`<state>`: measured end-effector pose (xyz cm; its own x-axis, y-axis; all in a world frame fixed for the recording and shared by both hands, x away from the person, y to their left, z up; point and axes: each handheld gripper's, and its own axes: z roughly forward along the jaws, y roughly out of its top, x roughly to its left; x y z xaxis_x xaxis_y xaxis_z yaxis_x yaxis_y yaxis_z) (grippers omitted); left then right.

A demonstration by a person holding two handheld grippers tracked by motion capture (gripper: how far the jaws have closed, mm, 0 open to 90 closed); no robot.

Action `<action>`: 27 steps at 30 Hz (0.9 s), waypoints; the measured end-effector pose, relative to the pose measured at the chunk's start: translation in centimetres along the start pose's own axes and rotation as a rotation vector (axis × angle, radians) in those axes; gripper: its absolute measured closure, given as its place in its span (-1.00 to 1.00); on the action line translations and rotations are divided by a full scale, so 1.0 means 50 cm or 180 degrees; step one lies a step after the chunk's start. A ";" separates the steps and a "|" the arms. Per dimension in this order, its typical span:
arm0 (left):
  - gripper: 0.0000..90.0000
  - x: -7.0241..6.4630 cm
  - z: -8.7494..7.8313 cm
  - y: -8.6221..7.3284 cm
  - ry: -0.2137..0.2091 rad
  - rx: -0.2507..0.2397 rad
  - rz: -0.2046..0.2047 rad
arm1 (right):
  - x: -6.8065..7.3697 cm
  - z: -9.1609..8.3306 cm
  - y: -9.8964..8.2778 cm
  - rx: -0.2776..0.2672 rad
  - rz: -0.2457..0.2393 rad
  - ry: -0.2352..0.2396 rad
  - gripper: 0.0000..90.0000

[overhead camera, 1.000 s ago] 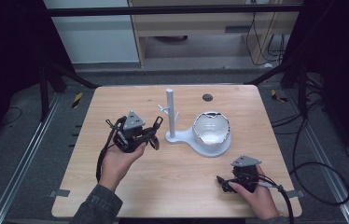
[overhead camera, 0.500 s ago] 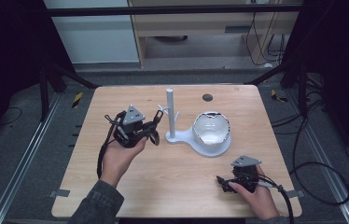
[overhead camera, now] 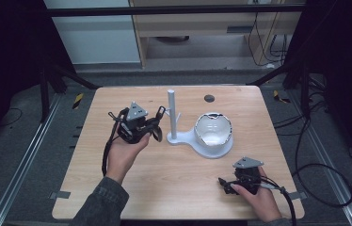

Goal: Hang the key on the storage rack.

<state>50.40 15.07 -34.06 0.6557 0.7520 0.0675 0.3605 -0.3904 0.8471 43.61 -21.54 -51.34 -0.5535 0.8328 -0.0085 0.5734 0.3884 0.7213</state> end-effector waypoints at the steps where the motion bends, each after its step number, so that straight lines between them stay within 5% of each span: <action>1: 0.80 0.000 0.002 0.000 0.0007 -0.0007 -0.0012 | 0.000 0.000 0.000 0.0000 0.0000 0.0000 -0.99; 27: 0.80 -0.005 0.048 -0.003 0.0014 0.0052 0.0013 | 0.001 -0.001 0.000 -0.0002 -0.0009 0.0014 -0.99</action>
<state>51.77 13.71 -35.47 0.6543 0.7526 0.0733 0.3685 -0.4020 0.8382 43.55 -21.52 -51.33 -0.5577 0.8300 -0.0075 0.5715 0.3905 0.7217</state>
